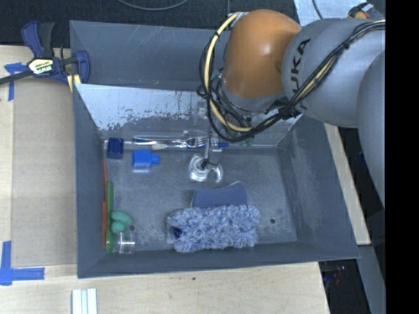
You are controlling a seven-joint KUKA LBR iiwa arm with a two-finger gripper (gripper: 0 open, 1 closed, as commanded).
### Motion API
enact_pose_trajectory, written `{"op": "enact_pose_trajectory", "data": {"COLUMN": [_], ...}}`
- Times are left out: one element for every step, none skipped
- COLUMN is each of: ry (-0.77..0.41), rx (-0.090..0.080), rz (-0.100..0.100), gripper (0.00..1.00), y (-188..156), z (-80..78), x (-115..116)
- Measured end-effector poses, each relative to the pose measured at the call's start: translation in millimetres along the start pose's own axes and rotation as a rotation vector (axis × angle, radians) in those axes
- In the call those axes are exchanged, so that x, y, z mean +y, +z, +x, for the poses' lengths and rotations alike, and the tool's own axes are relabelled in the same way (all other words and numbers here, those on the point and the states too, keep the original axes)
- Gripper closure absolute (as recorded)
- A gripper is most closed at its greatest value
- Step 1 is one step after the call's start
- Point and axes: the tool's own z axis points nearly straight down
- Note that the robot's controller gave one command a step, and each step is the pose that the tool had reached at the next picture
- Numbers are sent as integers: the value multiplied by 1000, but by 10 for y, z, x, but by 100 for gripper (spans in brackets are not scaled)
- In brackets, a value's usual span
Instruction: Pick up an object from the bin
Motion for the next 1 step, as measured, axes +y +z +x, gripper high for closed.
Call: {"op": "enact_pose_trajectory", "data": {"ry": [0], "rx": [0], "rz": [0], "gripper": [0], "y": [0], "z": [0], "x": [0]}}
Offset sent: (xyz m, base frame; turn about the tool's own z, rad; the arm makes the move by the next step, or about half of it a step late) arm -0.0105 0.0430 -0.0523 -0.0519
